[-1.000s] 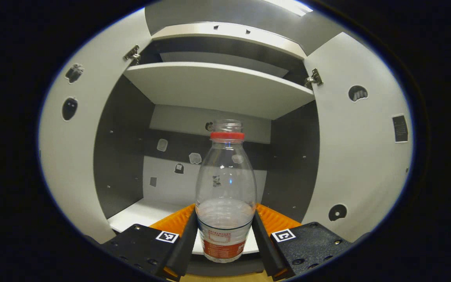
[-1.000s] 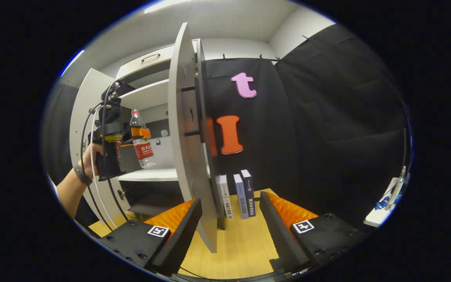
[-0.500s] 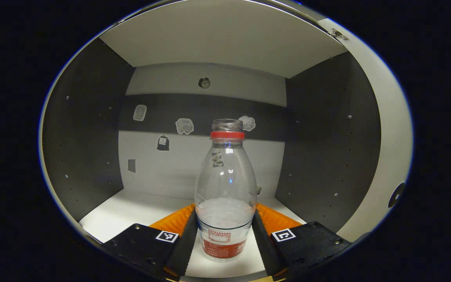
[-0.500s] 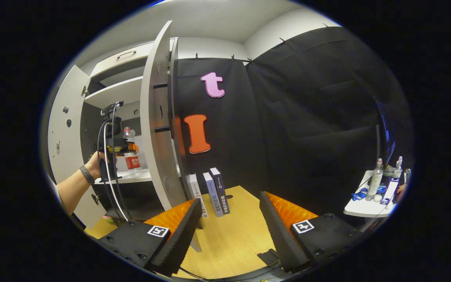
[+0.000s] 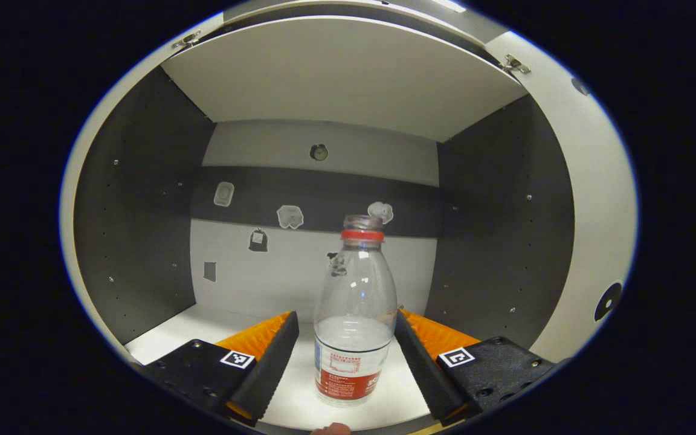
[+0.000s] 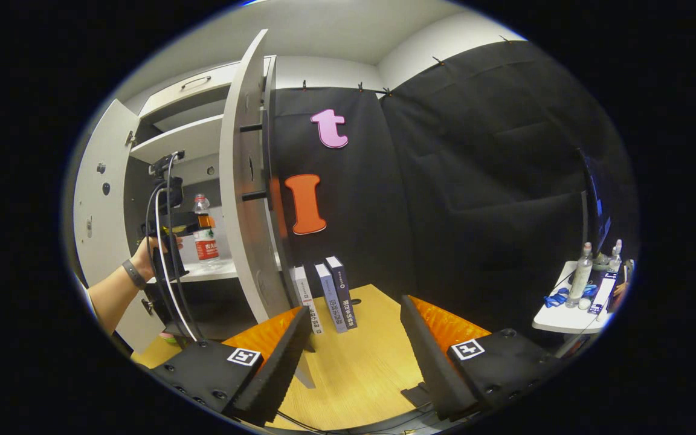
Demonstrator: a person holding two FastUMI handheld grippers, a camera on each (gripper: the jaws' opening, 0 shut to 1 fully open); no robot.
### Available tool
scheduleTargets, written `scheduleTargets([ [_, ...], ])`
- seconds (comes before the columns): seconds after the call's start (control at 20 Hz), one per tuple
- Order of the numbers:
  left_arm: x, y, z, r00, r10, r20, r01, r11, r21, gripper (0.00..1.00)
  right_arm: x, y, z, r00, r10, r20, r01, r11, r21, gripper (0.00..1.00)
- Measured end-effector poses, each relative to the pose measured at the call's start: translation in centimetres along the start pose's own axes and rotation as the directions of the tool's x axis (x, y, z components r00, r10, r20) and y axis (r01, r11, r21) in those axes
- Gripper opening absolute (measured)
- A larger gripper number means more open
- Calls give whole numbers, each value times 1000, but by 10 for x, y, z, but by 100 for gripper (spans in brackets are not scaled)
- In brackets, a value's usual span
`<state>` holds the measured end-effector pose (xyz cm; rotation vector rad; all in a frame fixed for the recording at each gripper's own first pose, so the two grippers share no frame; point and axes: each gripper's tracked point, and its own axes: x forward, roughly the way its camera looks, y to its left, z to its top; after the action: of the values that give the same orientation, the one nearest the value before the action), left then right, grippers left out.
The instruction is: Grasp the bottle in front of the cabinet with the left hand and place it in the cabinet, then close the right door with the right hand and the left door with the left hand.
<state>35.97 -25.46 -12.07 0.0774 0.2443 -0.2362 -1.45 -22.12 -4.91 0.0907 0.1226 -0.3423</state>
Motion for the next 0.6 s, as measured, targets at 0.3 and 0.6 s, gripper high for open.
scheduleTargets([
  [0.3,-82,6,61,987,14,161,-2,997,-72,94,1,15,9,993,117,-2,-117,993,-20,98],
  [0.6,-186,17,81,979,77,190,-65,996,-68,95,-3,40,22,953,304,3,-303,952,-49,98],
])
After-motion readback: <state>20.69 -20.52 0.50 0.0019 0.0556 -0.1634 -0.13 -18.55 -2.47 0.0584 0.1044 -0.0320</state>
